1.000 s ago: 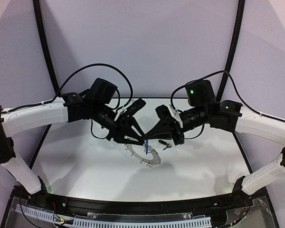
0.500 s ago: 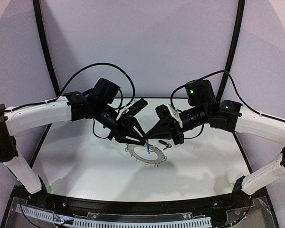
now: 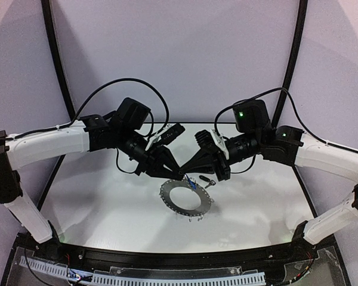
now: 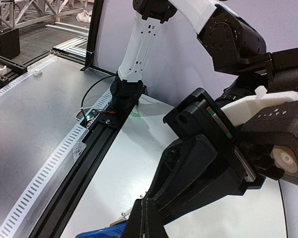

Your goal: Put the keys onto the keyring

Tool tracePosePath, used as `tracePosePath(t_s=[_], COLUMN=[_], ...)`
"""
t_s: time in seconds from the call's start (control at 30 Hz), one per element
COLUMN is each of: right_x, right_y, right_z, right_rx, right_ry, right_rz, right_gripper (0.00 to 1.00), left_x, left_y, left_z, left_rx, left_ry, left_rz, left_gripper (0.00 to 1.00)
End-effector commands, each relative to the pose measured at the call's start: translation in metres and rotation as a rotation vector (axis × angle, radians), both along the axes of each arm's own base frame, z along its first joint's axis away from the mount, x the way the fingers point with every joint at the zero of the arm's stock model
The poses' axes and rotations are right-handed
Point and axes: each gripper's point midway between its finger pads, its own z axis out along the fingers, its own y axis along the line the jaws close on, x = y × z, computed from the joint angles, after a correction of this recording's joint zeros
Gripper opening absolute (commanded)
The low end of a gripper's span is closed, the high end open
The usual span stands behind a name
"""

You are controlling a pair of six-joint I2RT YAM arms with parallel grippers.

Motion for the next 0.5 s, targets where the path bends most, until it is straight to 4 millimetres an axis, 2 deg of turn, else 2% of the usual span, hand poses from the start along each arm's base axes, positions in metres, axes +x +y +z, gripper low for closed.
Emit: tracePosePath(t_s=[0.0,0.23,0.47], right_x=[0.007,0.014,0.008], right_y=[0.006,-0.009,-0.023], right_z=[0.017,0.008,-0.005], right_rx=[0.047,-0.004,-0.040], right_ry=[-0.047,-0.082,-0.079], right_rz=[-0.029,-0.131,-0.153], right_gripper=[0.00,0.00,0.00], left_x=[-0.002,0.015,0.033], left_y=[0.002,0.007,0.012], left_z=[0.009,0.007,0.020], left_rx=[-0.010,-0.010,-0.068], left_ry=[-0.022,-0.051,-0.057], left_rz=[0.001,0.187,0.363], left_gripper=[0.01,0.01,0.01])
